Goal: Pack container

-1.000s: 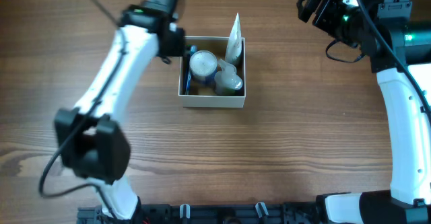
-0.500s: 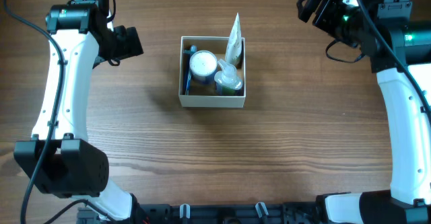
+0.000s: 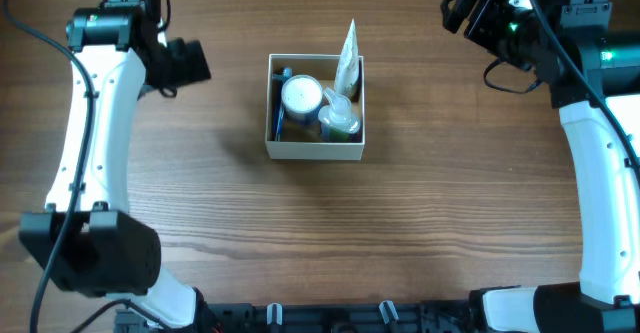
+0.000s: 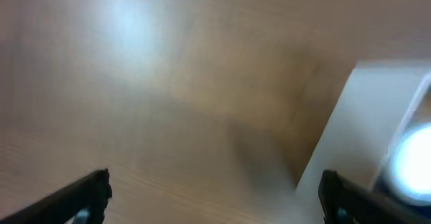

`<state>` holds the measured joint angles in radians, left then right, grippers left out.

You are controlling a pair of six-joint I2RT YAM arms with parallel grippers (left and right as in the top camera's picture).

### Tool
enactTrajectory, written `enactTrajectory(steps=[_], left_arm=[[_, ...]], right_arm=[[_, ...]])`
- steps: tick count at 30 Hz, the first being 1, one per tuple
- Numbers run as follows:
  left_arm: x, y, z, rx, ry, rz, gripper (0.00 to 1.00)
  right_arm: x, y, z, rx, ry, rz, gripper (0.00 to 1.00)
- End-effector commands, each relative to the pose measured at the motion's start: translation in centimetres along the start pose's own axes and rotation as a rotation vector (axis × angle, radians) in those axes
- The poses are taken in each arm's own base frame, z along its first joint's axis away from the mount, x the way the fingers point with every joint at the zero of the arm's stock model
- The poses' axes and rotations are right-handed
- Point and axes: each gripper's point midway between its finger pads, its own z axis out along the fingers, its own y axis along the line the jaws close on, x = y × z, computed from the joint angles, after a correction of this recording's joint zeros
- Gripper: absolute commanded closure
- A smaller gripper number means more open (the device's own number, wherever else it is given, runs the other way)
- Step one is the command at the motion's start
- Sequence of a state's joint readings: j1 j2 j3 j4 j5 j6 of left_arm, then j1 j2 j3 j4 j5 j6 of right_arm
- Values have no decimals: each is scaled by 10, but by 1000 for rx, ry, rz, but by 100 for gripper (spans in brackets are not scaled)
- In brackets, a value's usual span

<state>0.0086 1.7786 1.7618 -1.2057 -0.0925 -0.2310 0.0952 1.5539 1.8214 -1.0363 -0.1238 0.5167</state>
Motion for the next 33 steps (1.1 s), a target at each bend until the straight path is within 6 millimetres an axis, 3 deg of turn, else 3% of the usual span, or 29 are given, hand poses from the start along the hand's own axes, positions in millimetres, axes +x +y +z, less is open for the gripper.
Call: enactTrajectory(steps=[1, 5, 8, 11, 14, 18, 21, 29, 33], left_arm=[[-31, -9, -73, 122, -294, 0, 0], [-33, -11, -132, 201, -514, 87, 0], [-11, 3, -166, 207, -605, 93, 0], [21, 18, -182, 209, -644, 82, 0], [58, 28, -181, 213, -655, 81, 0], [106, 39, -154, 212, -649, 82, 0], [131, 43, -126, 223, -668, 83, 0], [173, 38, -45, 288, -720, 100, 0], [185, 36, -13, 307, -747, 105, 0]], right_arm=[[-1, 2, -1, -7, -1, 9, 0], [-1, 2, -1, -7, -1, 8, 0], [-1, 2, -1, -7, -1, 8, 0], [-1, 2, -1, -7, -2, 8, 0], [-1, 2, -1, -7, -1, 8, 0], [-1, 2, -1, -7, -1, 8, 0], [-1, 2, -1, -7, -1, 8, 0], [-1, 2, -1, -7, -1, 8, 0], [-1, 2, -1, -7, -1, 8, 0]])
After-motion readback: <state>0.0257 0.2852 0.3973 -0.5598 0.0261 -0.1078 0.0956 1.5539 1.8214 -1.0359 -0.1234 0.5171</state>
